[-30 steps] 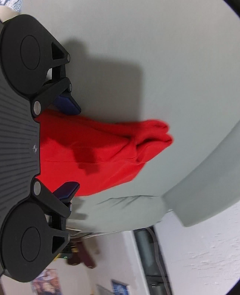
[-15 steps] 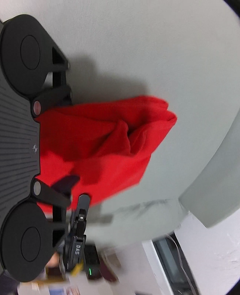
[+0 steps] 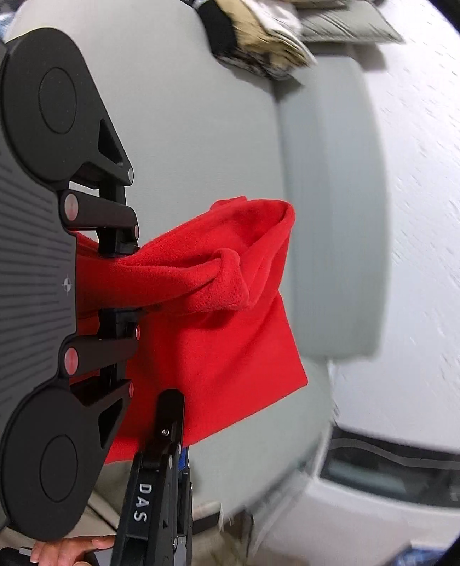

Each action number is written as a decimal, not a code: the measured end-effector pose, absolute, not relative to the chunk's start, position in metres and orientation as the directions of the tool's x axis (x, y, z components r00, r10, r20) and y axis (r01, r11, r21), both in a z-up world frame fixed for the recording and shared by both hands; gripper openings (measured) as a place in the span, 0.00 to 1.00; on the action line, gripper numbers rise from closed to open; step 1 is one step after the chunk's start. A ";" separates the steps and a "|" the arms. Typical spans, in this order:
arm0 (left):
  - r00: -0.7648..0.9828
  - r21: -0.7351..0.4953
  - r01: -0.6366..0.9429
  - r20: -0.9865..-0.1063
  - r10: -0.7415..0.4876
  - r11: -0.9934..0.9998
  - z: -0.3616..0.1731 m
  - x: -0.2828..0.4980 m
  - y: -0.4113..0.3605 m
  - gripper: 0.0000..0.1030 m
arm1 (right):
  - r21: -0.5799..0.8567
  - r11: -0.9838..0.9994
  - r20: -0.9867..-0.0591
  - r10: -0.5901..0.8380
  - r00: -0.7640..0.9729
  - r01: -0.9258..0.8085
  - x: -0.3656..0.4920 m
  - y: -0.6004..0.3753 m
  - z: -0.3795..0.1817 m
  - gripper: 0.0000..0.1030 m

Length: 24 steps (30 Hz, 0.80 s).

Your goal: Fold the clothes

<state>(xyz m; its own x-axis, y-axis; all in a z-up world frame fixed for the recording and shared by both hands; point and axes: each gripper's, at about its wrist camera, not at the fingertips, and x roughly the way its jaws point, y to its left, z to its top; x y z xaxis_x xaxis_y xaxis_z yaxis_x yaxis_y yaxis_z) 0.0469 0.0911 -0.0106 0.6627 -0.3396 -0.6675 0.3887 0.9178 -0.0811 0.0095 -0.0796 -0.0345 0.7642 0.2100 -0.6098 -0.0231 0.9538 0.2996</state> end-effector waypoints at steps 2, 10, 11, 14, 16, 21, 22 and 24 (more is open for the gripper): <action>0.660 -0.094 0.438 -0.642 -0.390 0.894 0.005 0.033 0.078 0.19 | 0.305 0.952 -0.577 0.186 0.795 -0.001 -0.020 -0.094 -0.017 0.17; 0.559 -0.177 0.601 -0.604 -0.569 0.779 0.029 0.005 -0.008 0.19 | 0.340 0.918 -0.540 0.012 0.842 0.204 -0.109 -0.177 0.018 0.17; 0.544 -0.190 0.611 -0.603 -0.583 0.768 0.027 0.004 -0.022 0.19 | 0.347 0.909 -0.546 -0.005 0.838 0.232 -0.116 -0.192 0.019 0.17; 0.499 -0.225 0.636 -0.609 -0.616 0.738 0.017 0.007 -0.068 0.19 | 0.363 0.880 -0.567 -0.053 0.822 0.307 -0.131 -0.236 0.019 0.17; 0.462 -0.253 0.652 -0.615 -0.639 0.715 0.008 0.014 -0.098 0.19 | 0.363 0.862 -0.581 -0.087 0.809 0.354 -0.136 -0.265 0.017 0.17; 0.385 -0.308 0.677 -0.625 -0.679 0.668 -0.007 0.036 -0.173 0.19 | 0.375 0.802 -0.623 -0.154 0.767 0.465 -0.133 -0.342 0.009 0.17; 0.380 -0.309 0.680 -0.626 -0.680 0.665 -0.010 0.041 -0.187 0.19 | 0.359 0.800 -0.634 -0.169 0.755 0.480 -0.128 -0.356 0.006 0.17; 0.357 -0.326 0.676 -0.639 -0.681 0.660 -0.019 0.056 -0.212 0.19 | 0.337 0.792 -0.661 -0.186 0.727 0.509 -0.114 -0.385 0.000 0.17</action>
